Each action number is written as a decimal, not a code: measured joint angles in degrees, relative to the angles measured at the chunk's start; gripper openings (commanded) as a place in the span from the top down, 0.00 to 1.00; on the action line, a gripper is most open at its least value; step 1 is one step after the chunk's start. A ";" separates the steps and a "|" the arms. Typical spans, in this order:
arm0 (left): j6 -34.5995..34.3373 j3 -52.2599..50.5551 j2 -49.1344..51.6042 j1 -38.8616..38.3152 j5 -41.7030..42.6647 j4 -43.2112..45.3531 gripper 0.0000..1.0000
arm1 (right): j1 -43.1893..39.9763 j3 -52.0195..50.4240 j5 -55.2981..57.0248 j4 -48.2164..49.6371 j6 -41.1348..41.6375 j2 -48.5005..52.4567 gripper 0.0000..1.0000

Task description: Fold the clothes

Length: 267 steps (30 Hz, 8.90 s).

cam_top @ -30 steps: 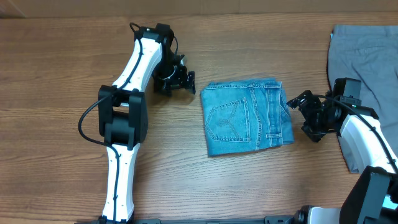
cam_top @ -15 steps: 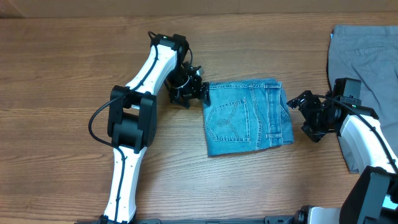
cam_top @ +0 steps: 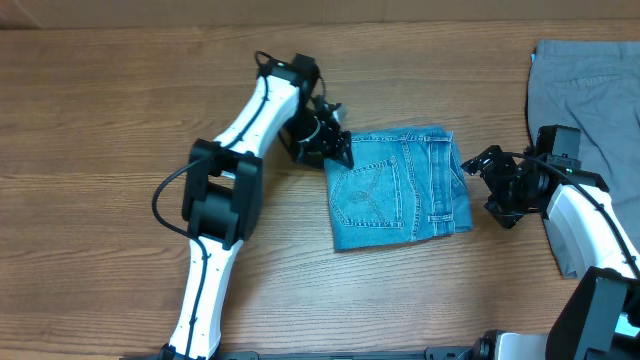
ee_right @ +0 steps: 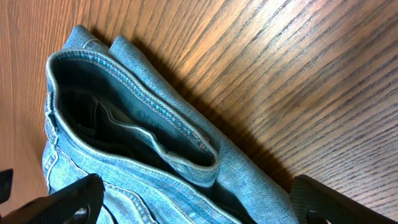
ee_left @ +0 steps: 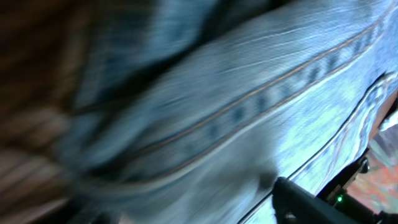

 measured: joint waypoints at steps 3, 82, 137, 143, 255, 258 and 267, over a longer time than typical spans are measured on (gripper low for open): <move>-0.98 -0.04 0.00 -1.42 -0.28 1.16 0.69 | 0.00 0.00 -0.02 0.00 0.02 0.00 0.00; -50.40 1.99 -0.50 50.03 -33.90 19.74 0.00 | 0.00 0.00 0.00 0.00 0.00 0.00 0.00; -14.67 6.99 -37.00 22.14 -20.68 -6.58 0.00 | -2.19 0.52 -13.97 -21.99 -9.31 -40.26 0.00; -14.64 6.99 -37.00 22.14 -20.70 -6.58 0.00 | -2.16 0.52 -9.88 -24.44 -9.55 -38.18 0.00; -14.14 -13.77 -53.35 21.62 -28.83 -0.50 0.00 | 14.40 -51.45 13.60 33.59 -24.28 -87.78 0.00; -13.81 -33.44 -71.21 21.38 -30.51 13.14 0.00 | 14.43 -51.45 13.60 33.66 -24.30 -87.69 0.00; -7.15 -77.64 -106.97 21.38 -31.71 42.42 0.00 | 14.40 -51.45 13.60 33.62 -24.30 -87.67 0.00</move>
